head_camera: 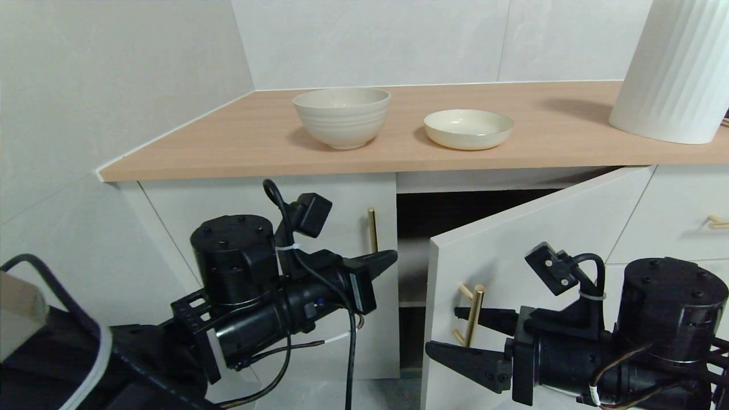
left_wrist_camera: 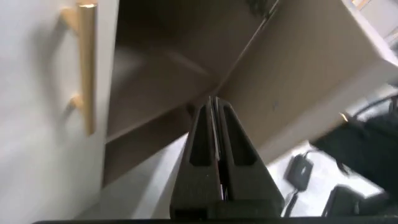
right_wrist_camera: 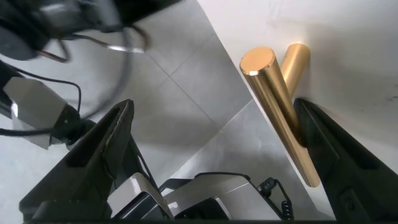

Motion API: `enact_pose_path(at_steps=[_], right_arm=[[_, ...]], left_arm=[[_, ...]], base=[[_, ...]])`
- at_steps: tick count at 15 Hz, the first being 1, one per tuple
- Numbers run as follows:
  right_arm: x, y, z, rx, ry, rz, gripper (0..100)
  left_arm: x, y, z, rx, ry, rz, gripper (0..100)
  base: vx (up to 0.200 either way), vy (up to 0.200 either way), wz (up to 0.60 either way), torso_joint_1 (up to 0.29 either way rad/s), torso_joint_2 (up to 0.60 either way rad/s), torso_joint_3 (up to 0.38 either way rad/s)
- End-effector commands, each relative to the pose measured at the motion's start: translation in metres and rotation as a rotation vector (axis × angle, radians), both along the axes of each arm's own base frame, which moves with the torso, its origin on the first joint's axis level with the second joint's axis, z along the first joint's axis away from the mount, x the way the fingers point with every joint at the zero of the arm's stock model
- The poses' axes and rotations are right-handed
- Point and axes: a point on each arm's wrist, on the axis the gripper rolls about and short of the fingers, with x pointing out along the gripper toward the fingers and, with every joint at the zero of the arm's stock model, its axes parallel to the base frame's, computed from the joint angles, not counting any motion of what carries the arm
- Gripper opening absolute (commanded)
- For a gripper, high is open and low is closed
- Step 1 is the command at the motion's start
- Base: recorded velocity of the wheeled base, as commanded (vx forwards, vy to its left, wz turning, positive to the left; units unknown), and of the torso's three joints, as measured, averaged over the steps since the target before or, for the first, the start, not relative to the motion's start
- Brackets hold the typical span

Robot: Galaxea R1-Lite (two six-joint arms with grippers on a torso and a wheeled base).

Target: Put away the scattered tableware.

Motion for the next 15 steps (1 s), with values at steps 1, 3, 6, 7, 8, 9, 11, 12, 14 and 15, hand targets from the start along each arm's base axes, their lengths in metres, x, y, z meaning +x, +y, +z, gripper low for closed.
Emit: enact_pose_path(at_steps=[1,3,6,7,8,9,11,12,14,15], right_arm=[[-0.01,0.01,-0.002,-0.007,0.007,0.051,100],[-0.01,0.009,-0.004,-0.02,-0.01,0.052,100],[-0.01,0.008,-0.005,-0.03,-0.021,0.055,100],[-0.01,0.008,-0.005,-0.03,-0.021,0.054,100],[-0.01,0.008,-0.005,-0.029,-0.024,0.051,100],[-0.009,0.007,-0.004,-0.027,-0.026,0.048,100],[-0.004,0.003,-0.004,-0.026,-0.027,0.022,100],[-0.001,0.001,-0.004,-0.028,-0.027,0.008,100],[0.002,-0.002,-0.004,-0.042,-0.059,-0.004,100],[0.007,-0.007,-0.004,-0.073,-0.126,-0.046,100]], left_arm=[[0.01,-0.014,-0.018,0.017,0.045,-0.015,0],[0.015,-0.022,-0.023,0.019,0.046,-0.026,0],[0.013,-0.042,-0.035,0.03,0.069,-0.136,0],[0.015,-0.045,-0.036,0.023,0.063,-0.162,0],[0.016,-0.046,-0.03,-0.001,0.036,-0.172,0],[0.012,-0.051,-0.028,-0.015,0.019,-0.187,0],[0.009,-0.054,-0.03,-0.013,0.021,-0.198,0],[0.01,-0.055,-0.034,-0.006,0.029,-0.201,0],[0.011,-0.057,-0.037,-0.002,0.033,-0.201,0],[0.009,-0.058,-0.037,-0.002,0.034,-0.202,0]], base=[[0.0,0.0,0.0,0.0,0.0,0.0],[0.0,0.0,0.0,0.0,0.0,0.0],[0.0,0.0,0.0,0.0,0.0,0.0],[0.0,0.0,0.0,0.0,0.0,0.0],[0.0,0.0,0.0,0.0,0.0,0.0],[0.0,0.0,0.0,0.0,0.0,0.0],[0.0,0.0,0.0,0.0,0.0,0.0],[0.0,0.0,0.0,0.0,0.0,0.0],[0.0,0.0,0.0,0.0,0.0,0.0],[0.0,0.0,0.0,0.0,0.0,0.0]])
